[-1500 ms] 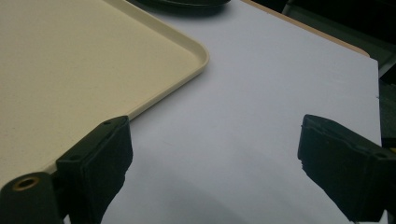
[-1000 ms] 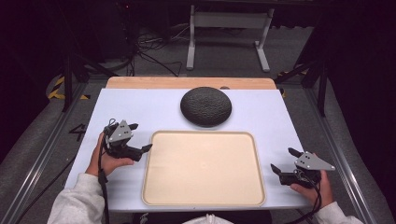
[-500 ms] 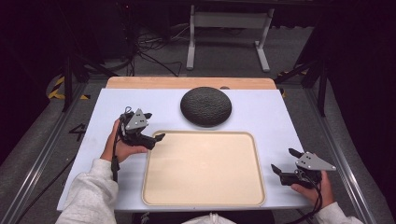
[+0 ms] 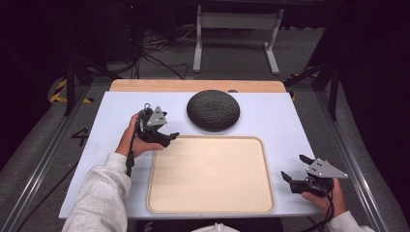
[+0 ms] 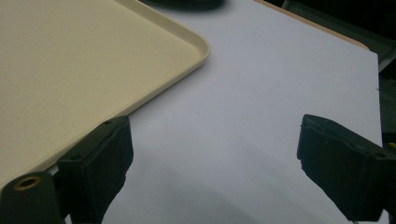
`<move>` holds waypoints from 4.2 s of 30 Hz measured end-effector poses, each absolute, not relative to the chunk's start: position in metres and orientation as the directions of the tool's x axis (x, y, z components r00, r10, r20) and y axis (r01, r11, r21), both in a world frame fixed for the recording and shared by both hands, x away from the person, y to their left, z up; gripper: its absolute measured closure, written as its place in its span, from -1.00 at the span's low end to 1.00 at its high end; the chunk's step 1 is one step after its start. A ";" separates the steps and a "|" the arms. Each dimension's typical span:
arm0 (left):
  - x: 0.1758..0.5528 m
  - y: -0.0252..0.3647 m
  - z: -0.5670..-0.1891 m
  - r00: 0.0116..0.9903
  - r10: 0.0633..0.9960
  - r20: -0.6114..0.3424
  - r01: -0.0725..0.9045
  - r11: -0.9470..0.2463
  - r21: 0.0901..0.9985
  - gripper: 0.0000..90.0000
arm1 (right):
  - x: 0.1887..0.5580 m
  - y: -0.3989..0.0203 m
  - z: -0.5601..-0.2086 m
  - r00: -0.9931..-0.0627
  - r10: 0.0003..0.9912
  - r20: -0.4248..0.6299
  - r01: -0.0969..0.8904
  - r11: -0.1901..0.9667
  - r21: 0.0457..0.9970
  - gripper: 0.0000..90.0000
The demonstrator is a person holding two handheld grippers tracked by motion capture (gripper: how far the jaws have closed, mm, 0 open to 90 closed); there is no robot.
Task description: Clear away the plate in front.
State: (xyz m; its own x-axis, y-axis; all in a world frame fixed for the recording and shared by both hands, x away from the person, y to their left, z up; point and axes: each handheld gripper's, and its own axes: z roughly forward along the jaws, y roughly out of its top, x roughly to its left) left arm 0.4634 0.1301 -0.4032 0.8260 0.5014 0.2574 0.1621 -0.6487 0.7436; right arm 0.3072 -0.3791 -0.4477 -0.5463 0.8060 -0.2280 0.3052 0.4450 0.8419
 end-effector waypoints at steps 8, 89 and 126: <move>0.483 0.108 -0.400 0.833 0.465 0.300 0.135 -0.696 0.706 -0.66 | 0.305 -0.383 -0.449 -0.532 0.817 -0.224 0.314 0.436 0.844 -0.76; 0.473 -0.019 -0.440 0.500 0.010 0.866 -0.279 -0.945 0.172 0.88 | 0.299 -0.394 -0.449 -0.506 0.837 -0.209 0.335 0.414 0.846 -0.75; 0.300 0.018 -0.405 0.412 0.007 0.911 -0.417 -0.888 0.196 0.88 | 0.300 -0.390 -0.445 -0.503 0.834 -0.225 0.343 0.432 0.834 -0.74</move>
